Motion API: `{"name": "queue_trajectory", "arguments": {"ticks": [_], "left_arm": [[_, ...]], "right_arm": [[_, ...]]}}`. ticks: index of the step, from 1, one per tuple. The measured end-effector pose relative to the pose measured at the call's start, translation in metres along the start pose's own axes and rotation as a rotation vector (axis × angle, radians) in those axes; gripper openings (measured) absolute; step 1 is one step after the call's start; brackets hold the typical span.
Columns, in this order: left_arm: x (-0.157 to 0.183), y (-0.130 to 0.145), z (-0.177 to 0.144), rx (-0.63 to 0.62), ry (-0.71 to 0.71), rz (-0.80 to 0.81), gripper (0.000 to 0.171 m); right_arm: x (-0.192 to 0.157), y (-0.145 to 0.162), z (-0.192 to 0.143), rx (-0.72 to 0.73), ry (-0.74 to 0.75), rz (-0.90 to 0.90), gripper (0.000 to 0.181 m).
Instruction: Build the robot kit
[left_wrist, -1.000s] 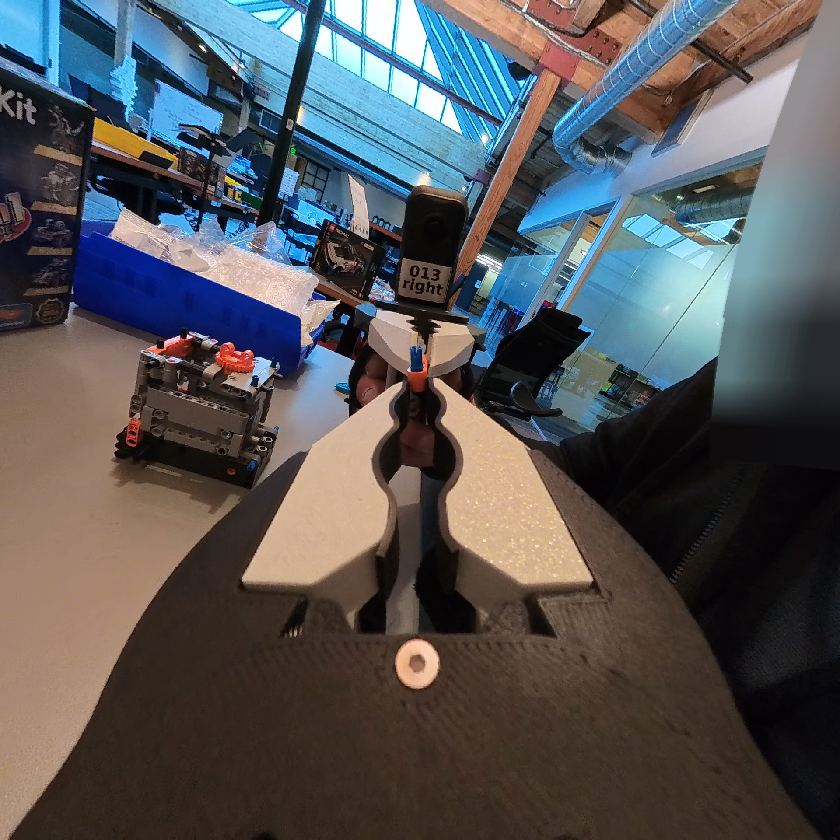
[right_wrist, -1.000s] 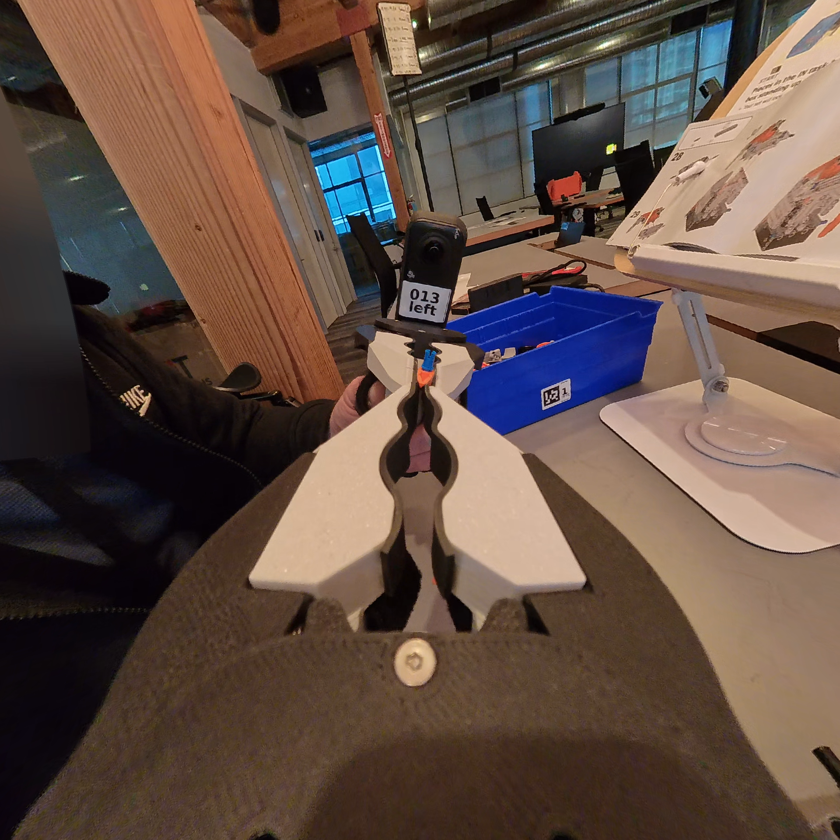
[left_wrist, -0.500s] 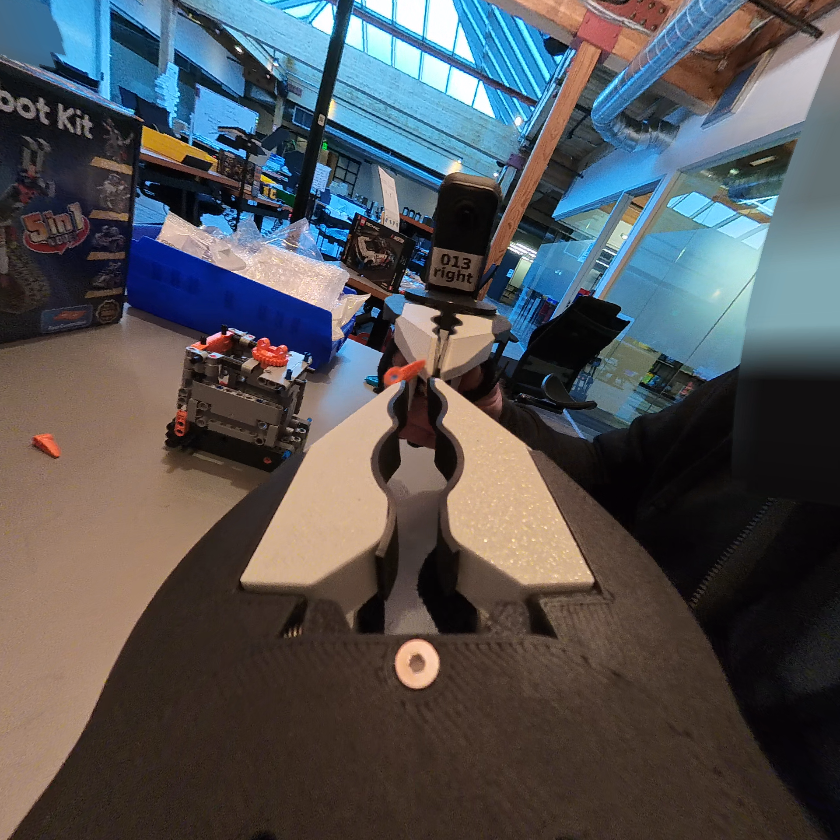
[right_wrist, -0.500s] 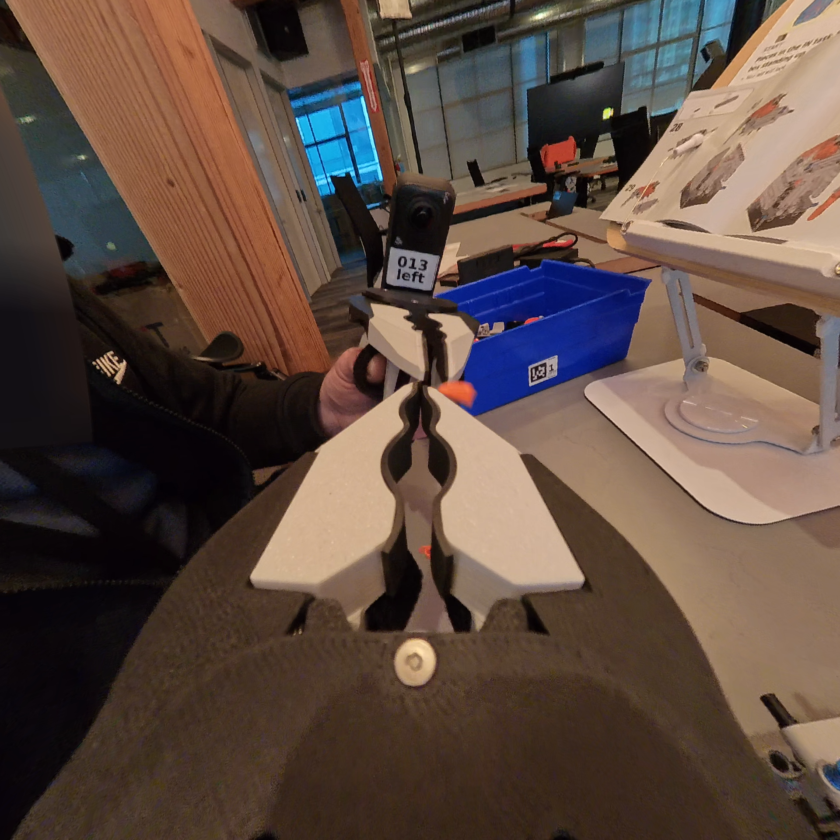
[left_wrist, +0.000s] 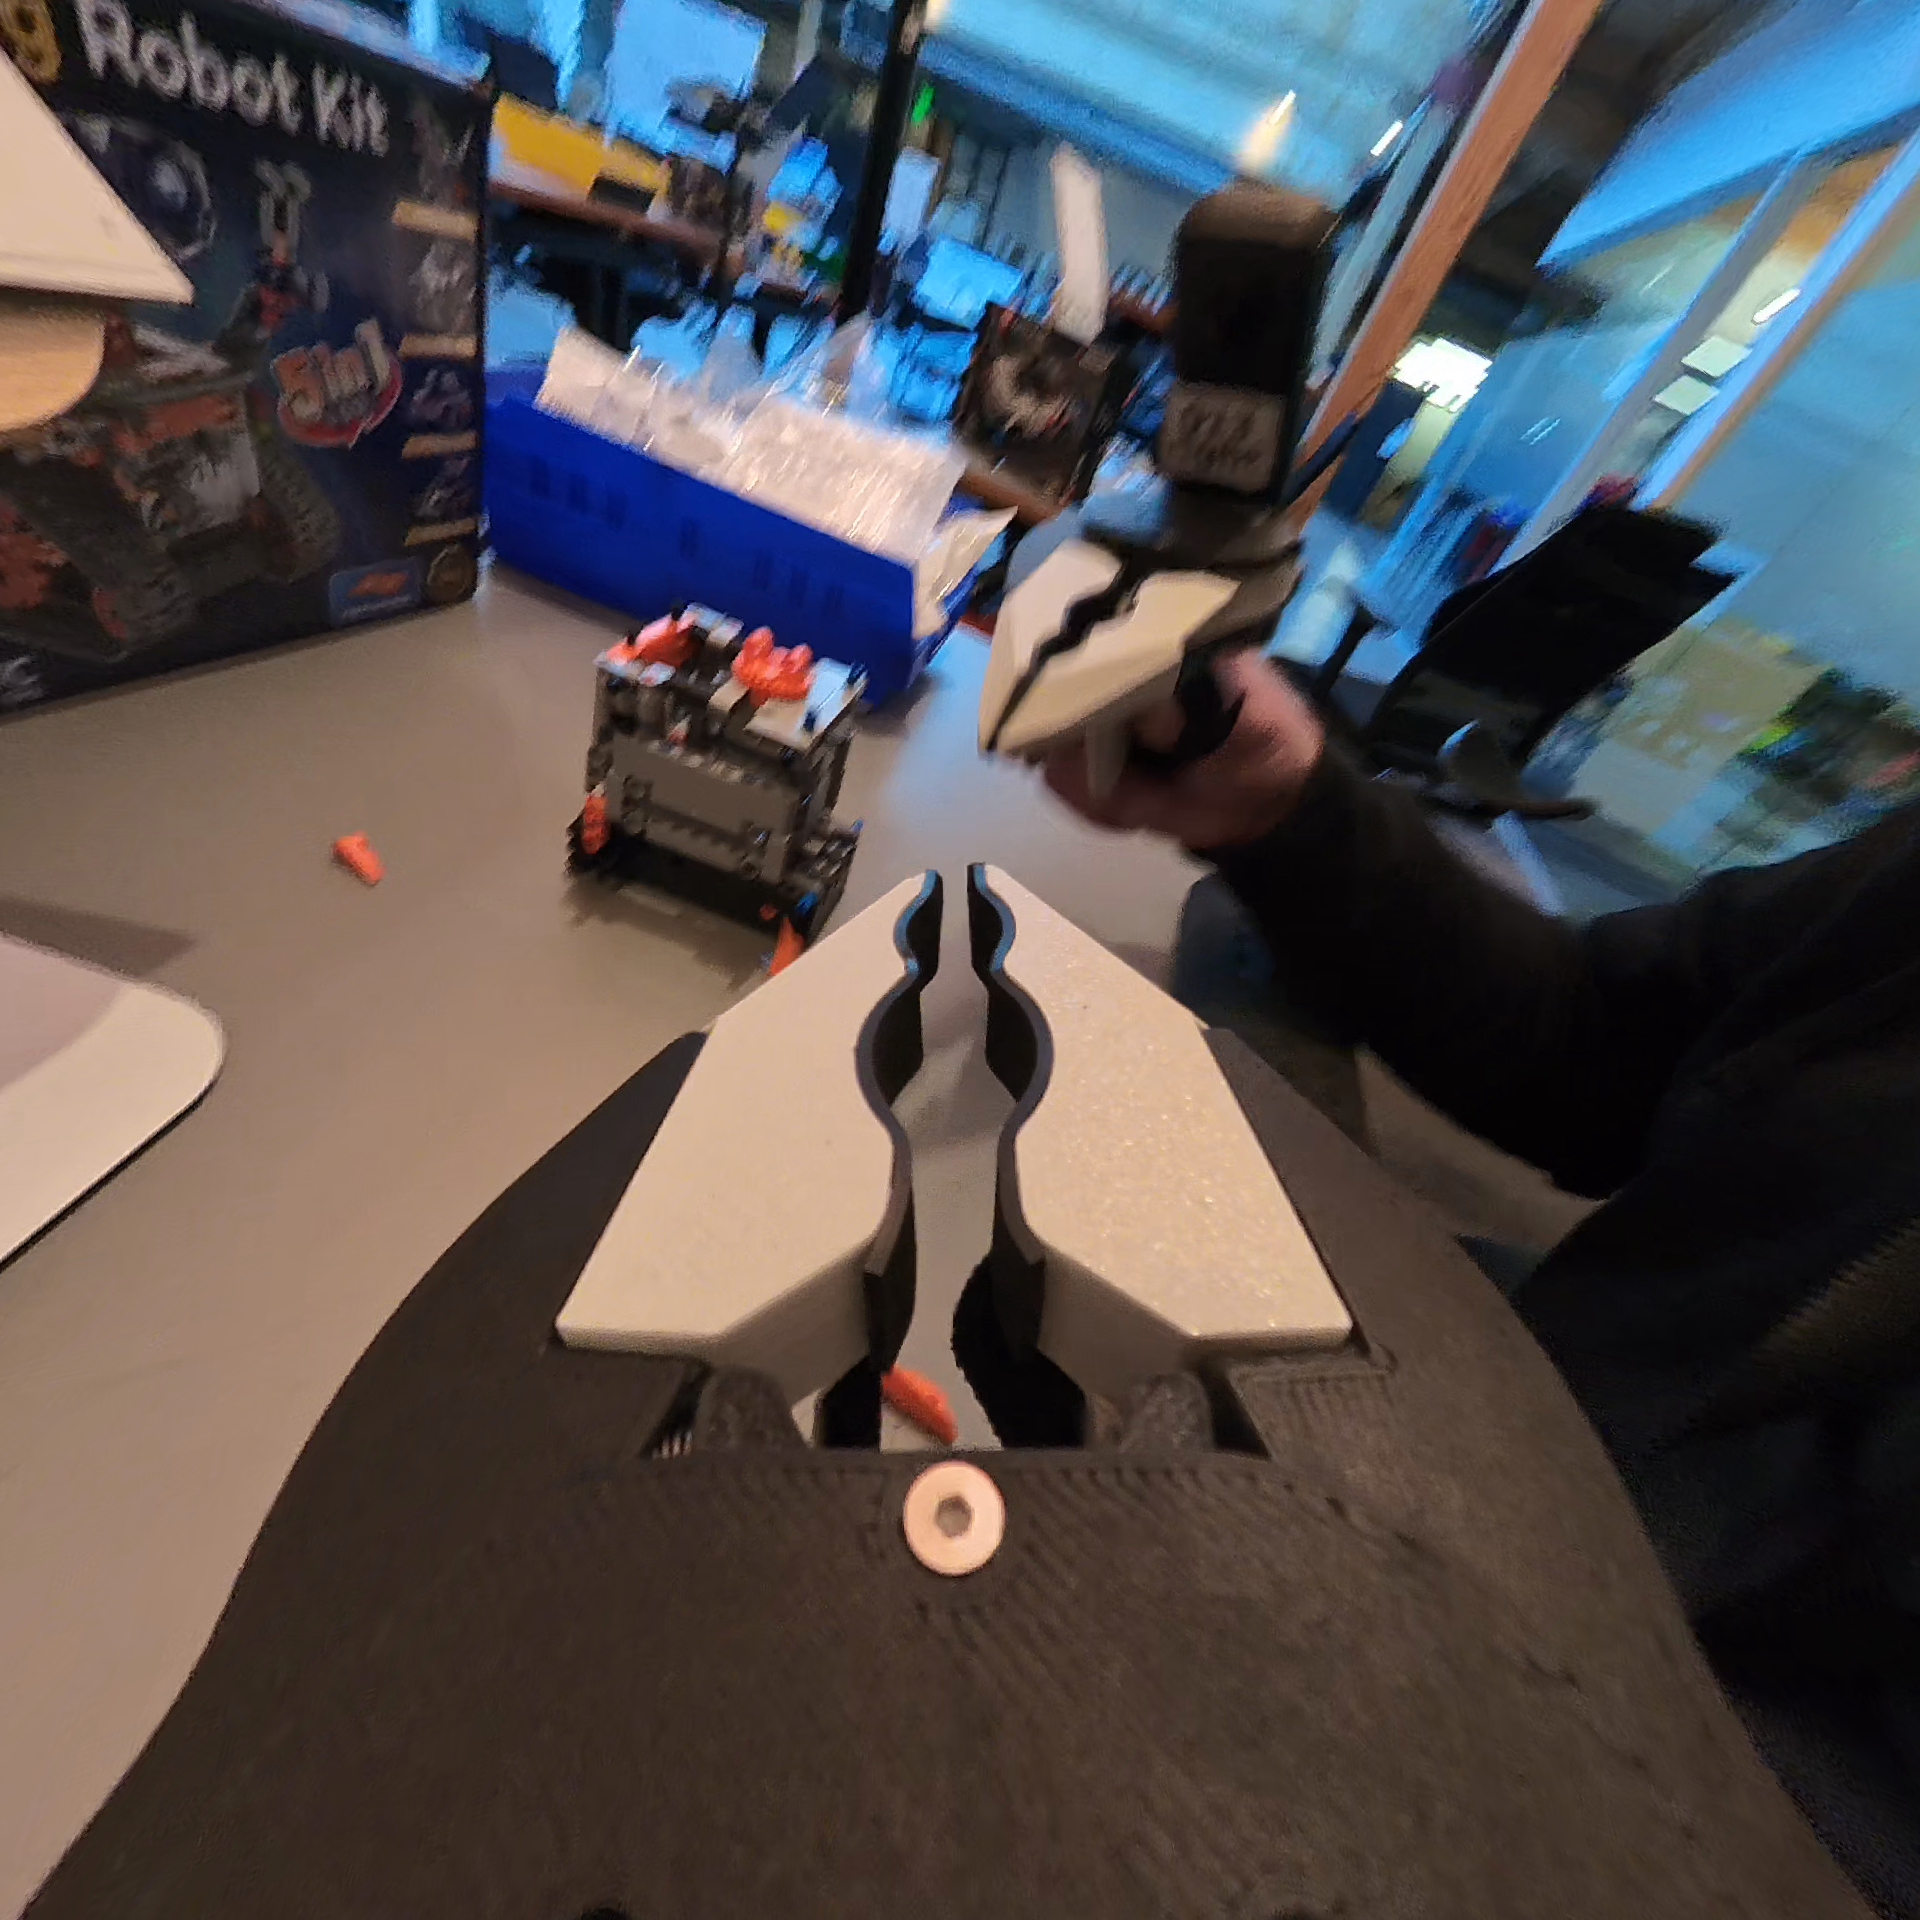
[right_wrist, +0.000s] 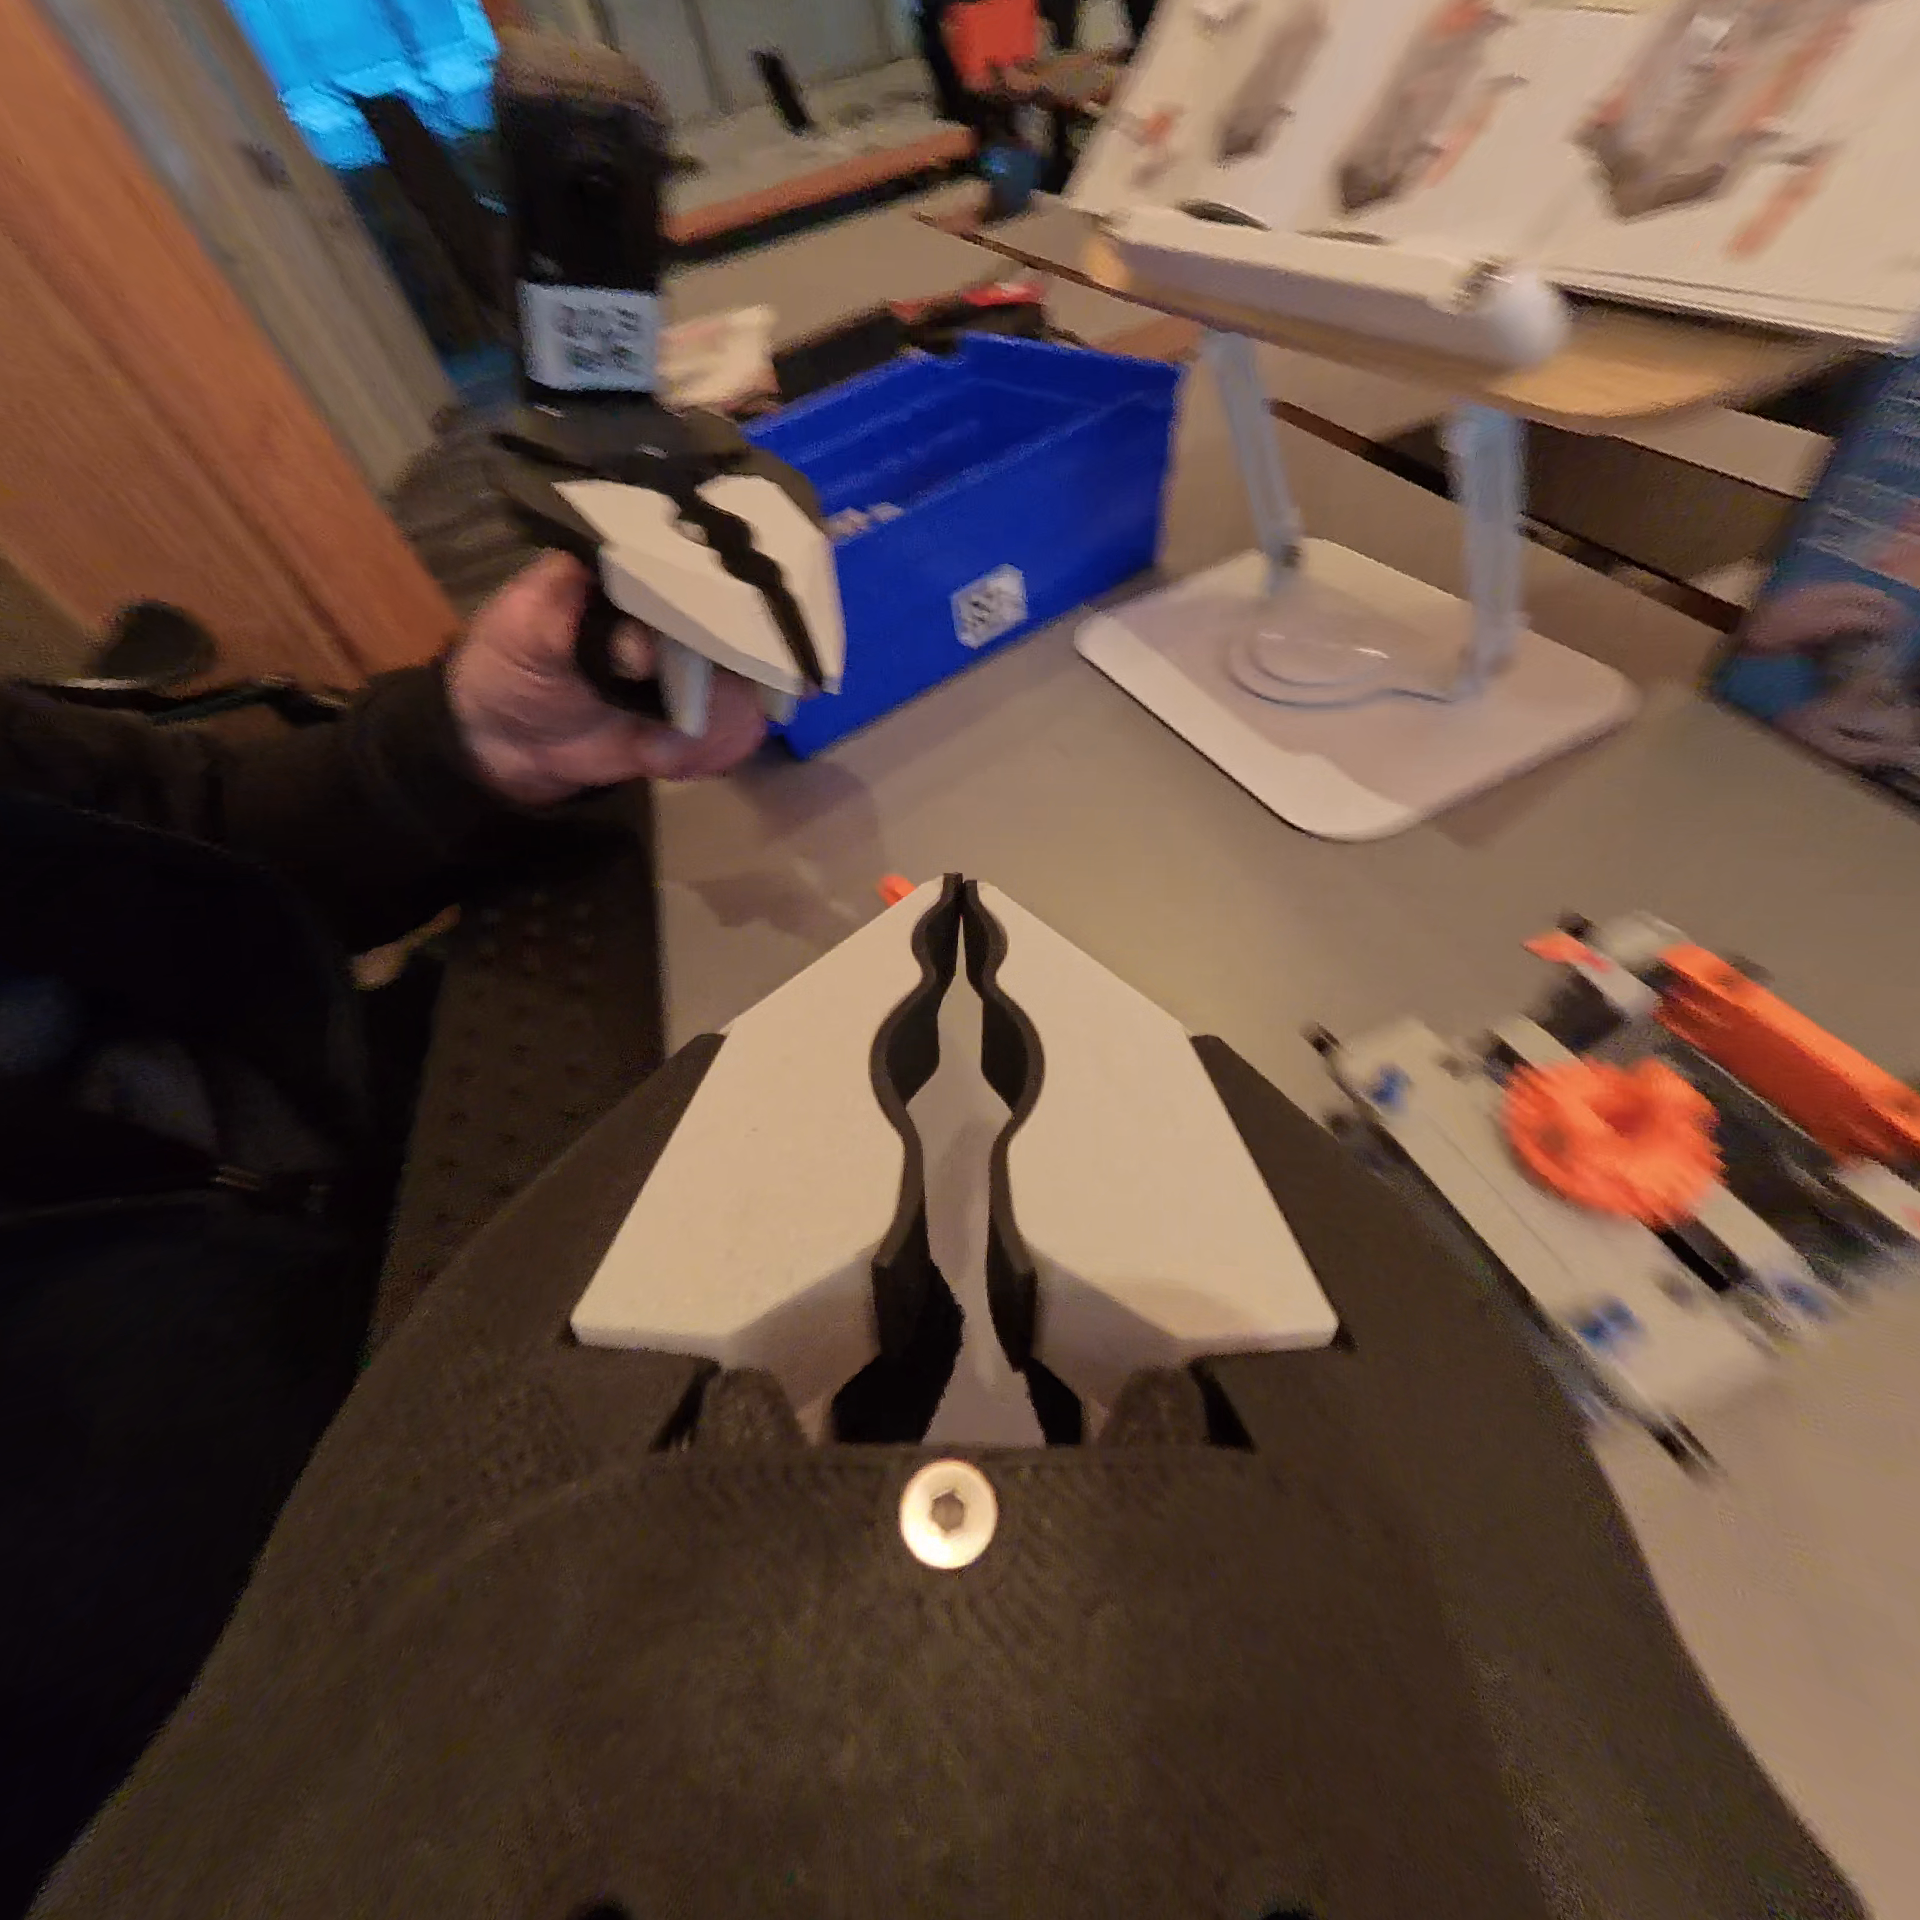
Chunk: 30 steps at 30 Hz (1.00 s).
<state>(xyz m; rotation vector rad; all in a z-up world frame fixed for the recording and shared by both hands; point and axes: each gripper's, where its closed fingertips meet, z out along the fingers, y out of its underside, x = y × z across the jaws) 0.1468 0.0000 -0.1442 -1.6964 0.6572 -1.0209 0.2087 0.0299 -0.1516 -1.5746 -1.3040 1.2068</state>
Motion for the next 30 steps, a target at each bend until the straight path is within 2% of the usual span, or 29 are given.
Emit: {"name": "queue_trajectory", "arguments": {"ticks": [2,5,9,11,17,21,27,30], "left_arm": [[-0.006,0.011,0.005,-0.081,-0.056,0.017,0.005],[-0.016,0.037,0.007,-0.276,-0.161,0.053,0.012],[-0.029,0.075,0.0,-0.517,-0.281,0.074,0.019],[-0.026,0.094,-0.004,-0.612,-0.279,0.049,0.024],[-0.018,0.122,-0.01,-0.718,-0.287,-0.014,0.028],[-0.02,0.143,-0.01,-0.802,-0.337,0.004,0.026],[-0.023,0.151,-0.009,-0.805,-0.377,0.065,0.002],[-0.027,0.146,-0.01,-0.776,-0.405,0.111,0.0]], "right_arm": [[0.02,0.014,-0.016,-0.058,0.116,-0.012,0.0],[0.036,0.041,-0.027,-0.158,0.208,-0.012,0.002],[0.033,0.059,-0.017,-0.225,0.186,-0.014,0.003],[0.032,0.066,-0.01,-0.27,0.189,-0.033,0.004],[0.018,0.075,0.007,-0.315,0.141,-0.068,0.004],[0.012,0.077,0.013,-0.334,0.132,-0.089,0.004],[0.009,0.08,0.017,-0.347,0.115,-0.076,0.004],[0.003,0.074,0.019,-0.321,0.098,-0.078,0.003]]}}
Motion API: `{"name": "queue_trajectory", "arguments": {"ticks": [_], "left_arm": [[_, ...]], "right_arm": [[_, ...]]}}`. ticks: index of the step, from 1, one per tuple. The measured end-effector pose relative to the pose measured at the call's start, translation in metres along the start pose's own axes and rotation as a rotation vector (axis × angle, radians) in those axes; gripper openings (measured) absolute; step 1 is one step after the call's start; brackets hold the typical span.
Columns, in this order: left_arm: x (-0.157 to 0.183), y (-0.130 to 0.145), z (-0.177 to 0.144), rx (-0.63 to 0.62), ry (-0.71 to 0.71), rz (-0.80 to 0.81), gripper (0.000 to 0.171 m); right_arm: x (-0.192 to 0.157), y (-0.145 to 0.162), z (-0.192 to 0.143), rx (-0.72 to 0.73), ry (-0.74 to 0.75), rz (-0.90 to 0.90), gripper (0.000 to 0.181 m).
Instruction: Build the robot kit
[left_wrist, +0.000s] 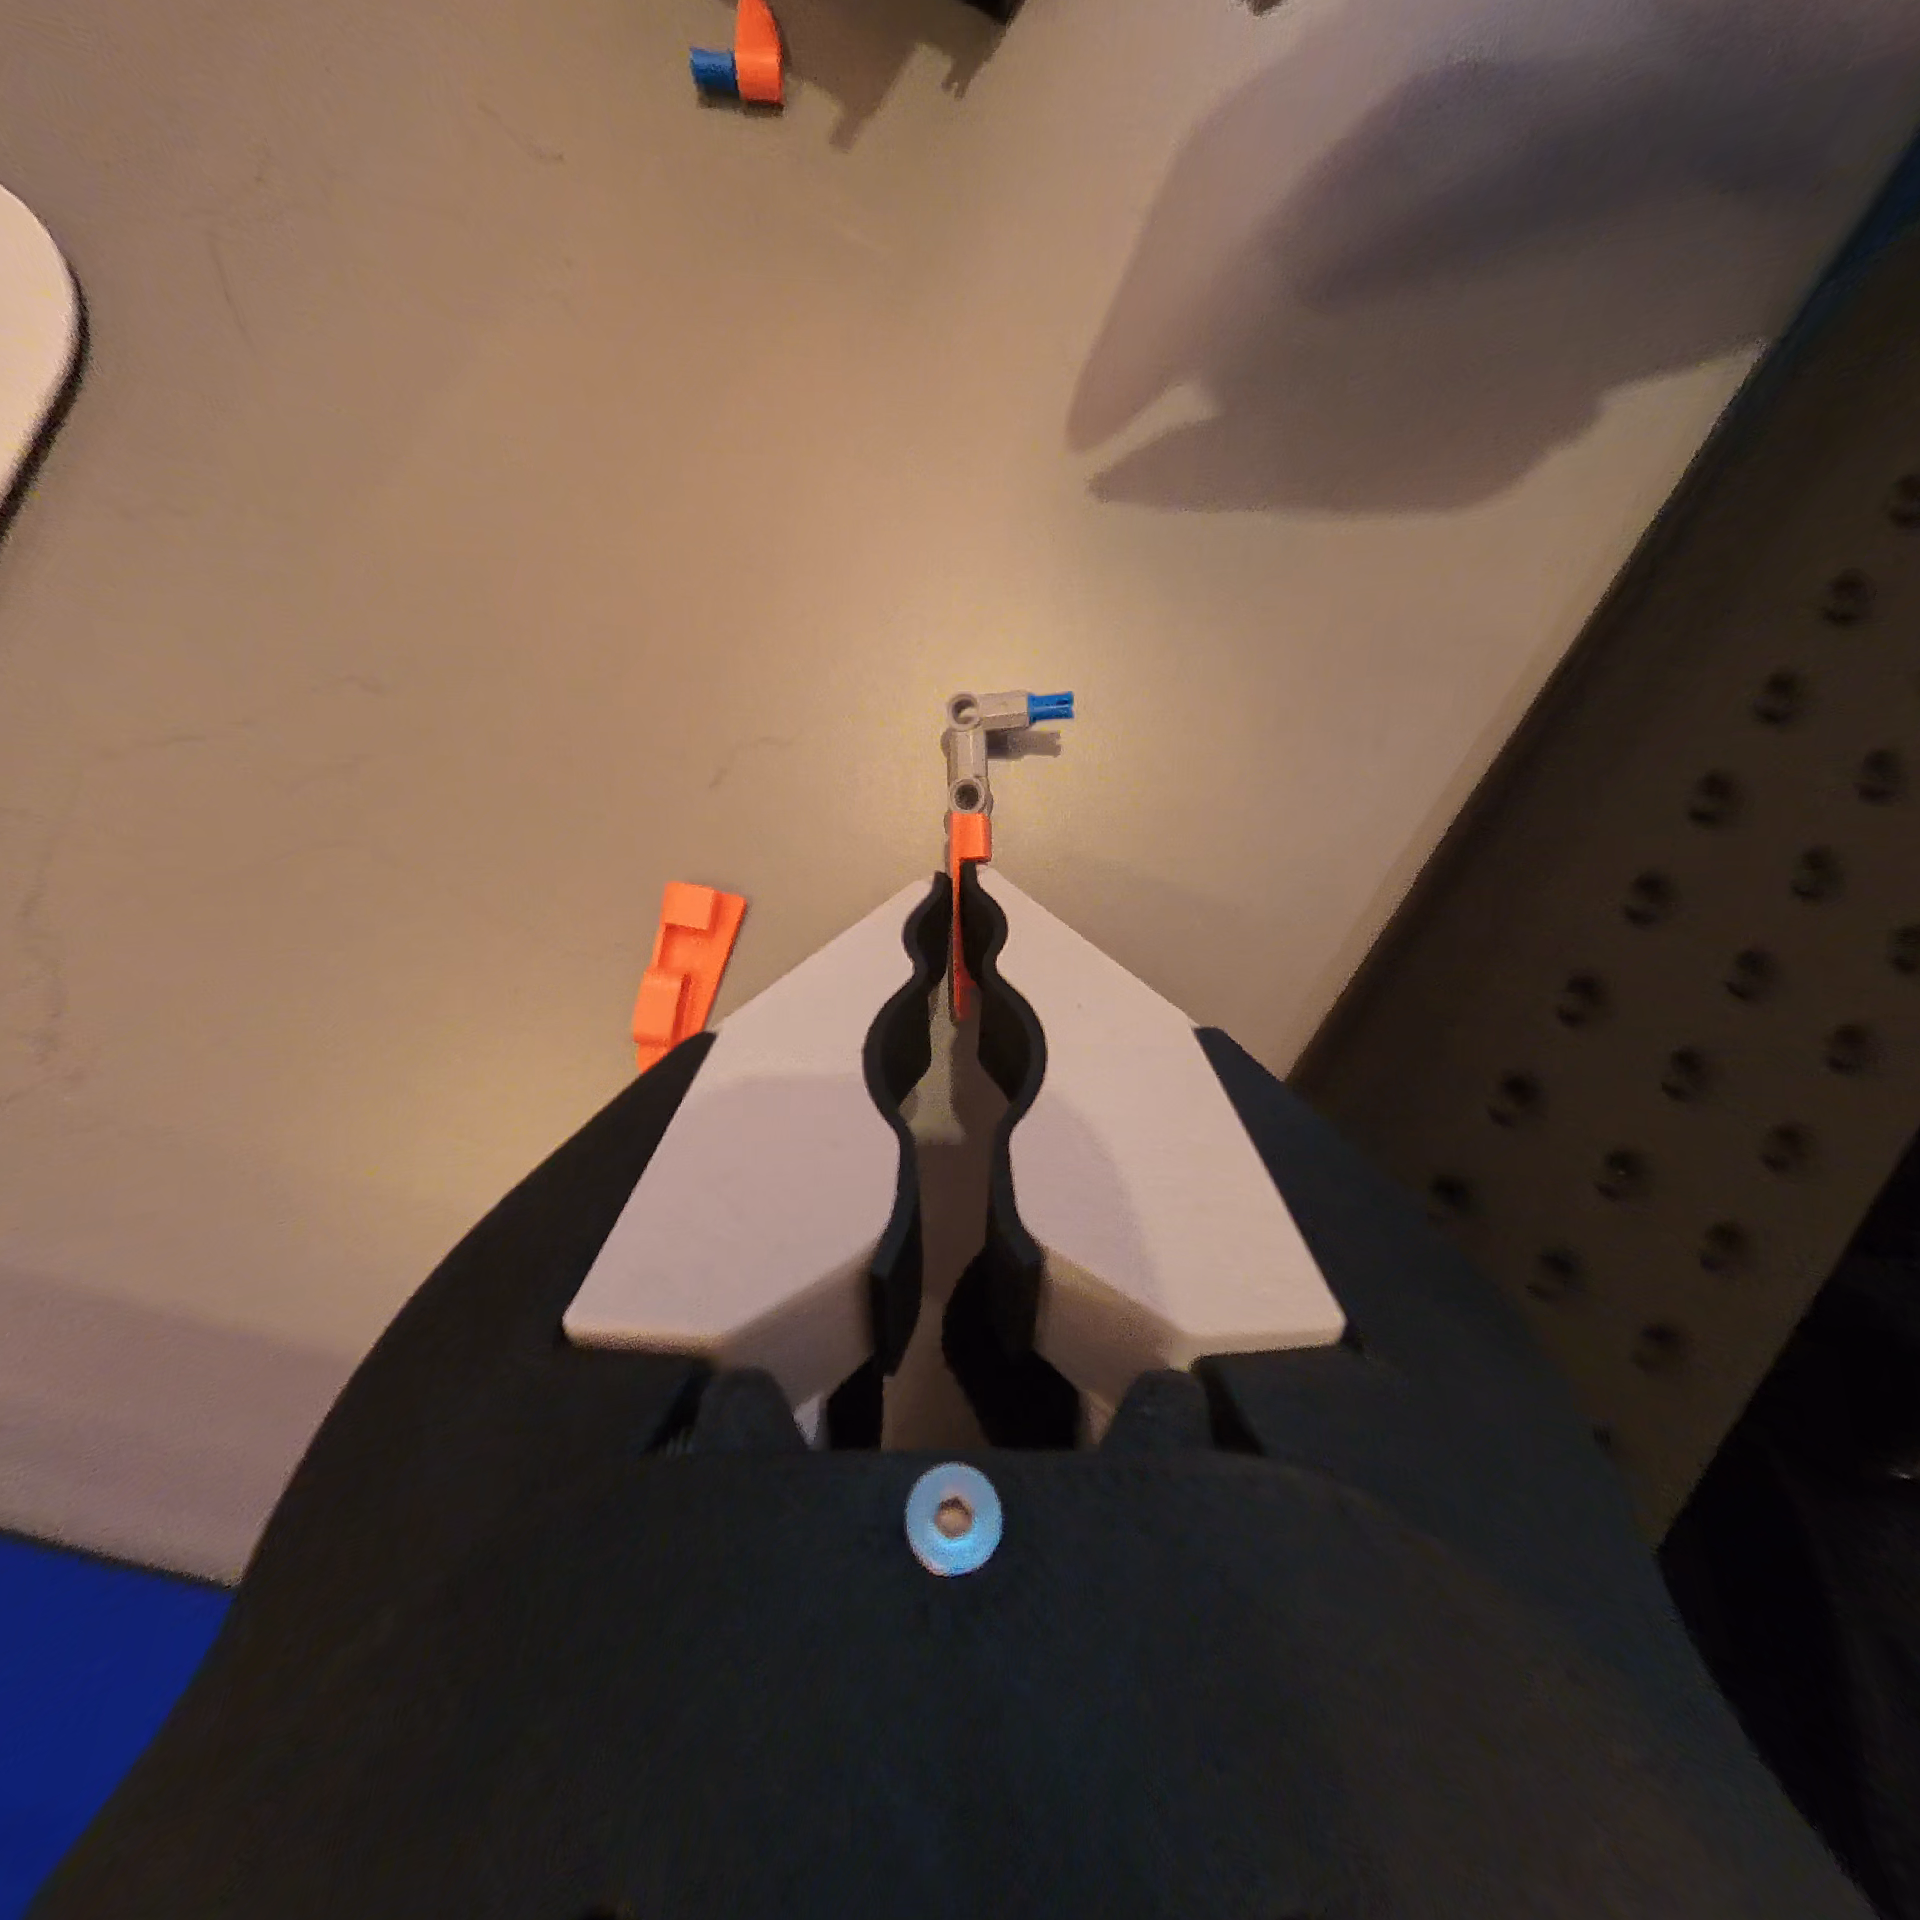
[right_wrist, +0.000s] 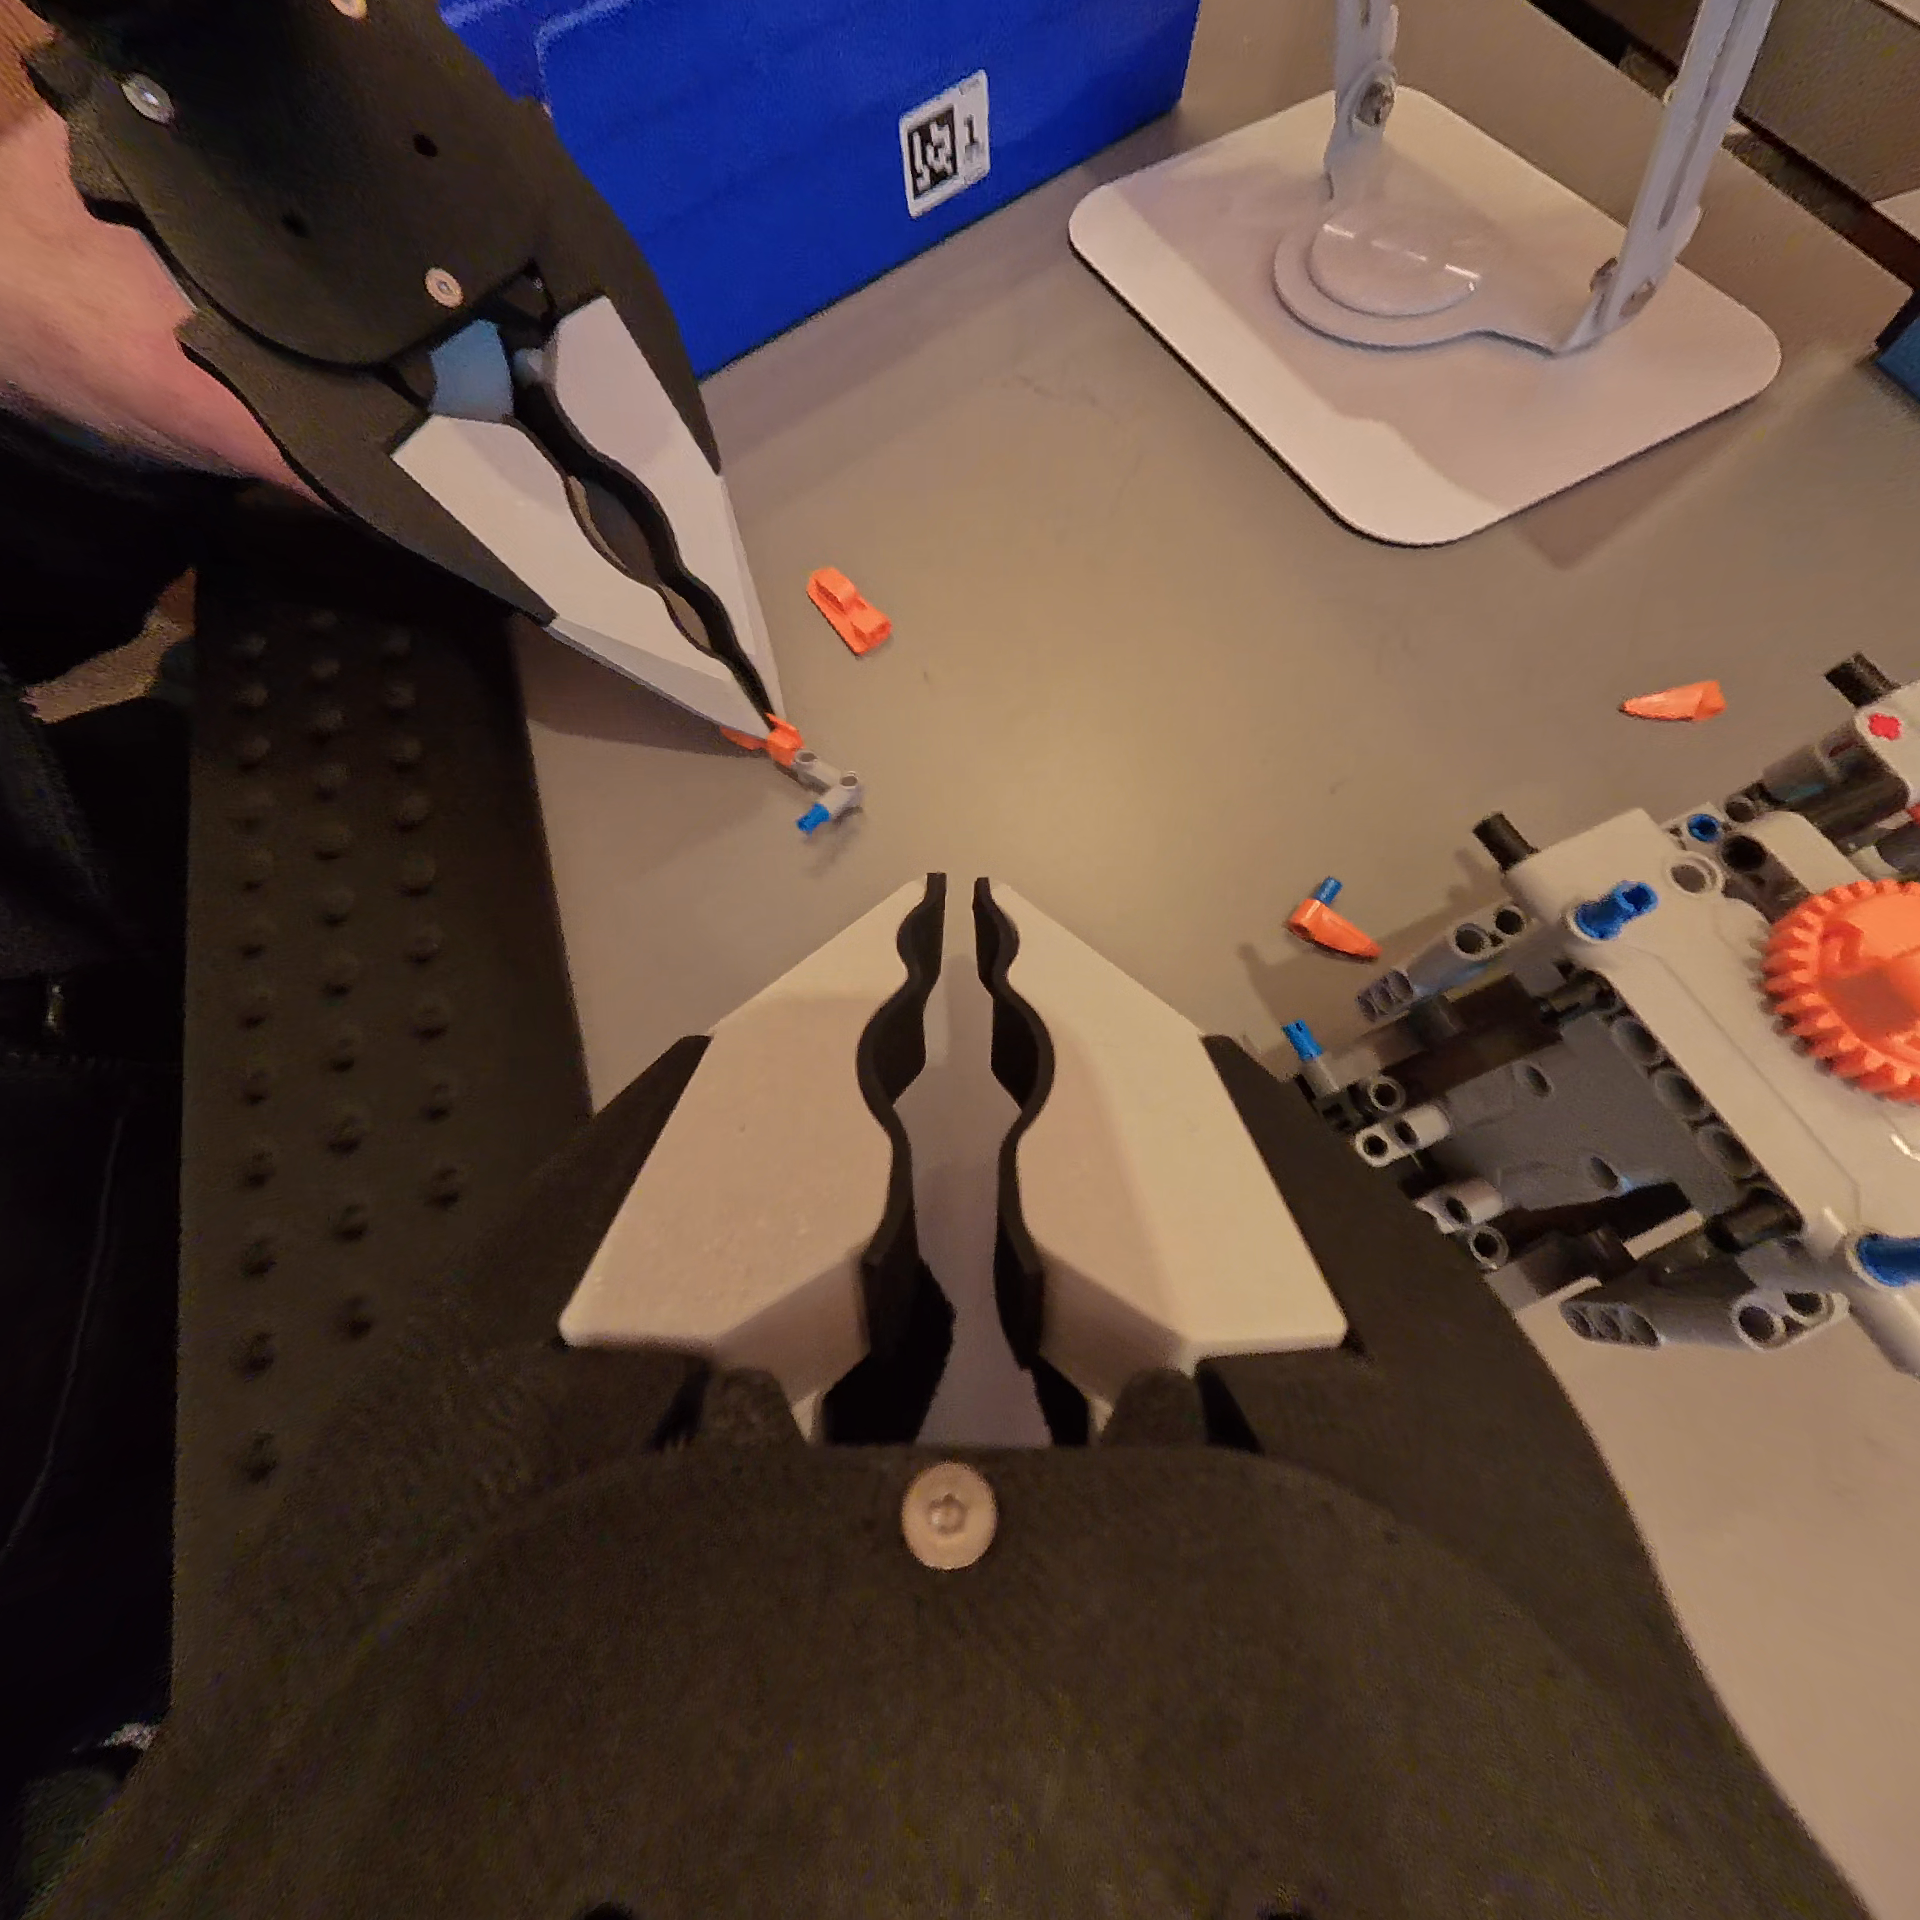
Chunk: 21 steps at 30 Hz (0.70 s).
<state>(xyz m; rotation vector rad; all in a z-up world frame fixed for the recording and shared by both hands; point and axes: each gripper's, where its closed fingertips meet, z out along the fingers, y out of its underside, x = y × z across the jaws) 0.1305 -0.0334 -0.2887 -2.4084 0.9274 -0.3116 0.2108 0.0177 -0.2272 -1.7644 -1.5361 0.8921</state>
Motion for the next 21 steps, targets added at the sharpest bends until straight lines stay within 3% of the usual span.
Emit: {"name": "queue_trajectory", "arguments": {"ticks": [5,12,15,21], "left_arm": [[-0.007,-0.017,-0.011,0.129,0.001,-0.018,0.0],[-0.005,-0.067,-0.056,0.462,0.086,-0.071,0.0],[0.001,-0.082,-0.069,0.52,0.157,-0.086,0.0],[-0.021,-0.09,-0.076,0.581,0.053,-0.066,0.0]], "right_arm": [[-0.008,-0.016,0.001,0.065,-0.02,0.011,0.003],[-0.008,-0.051,-0.008,0.237,-0.002,0.048,0.011],[0.002,-0.048,-0.008,0.211,0.065,0.035,0.015],[0.022,-0.026,-0.002,0.03,0.248,-0.063,0.029]]}}
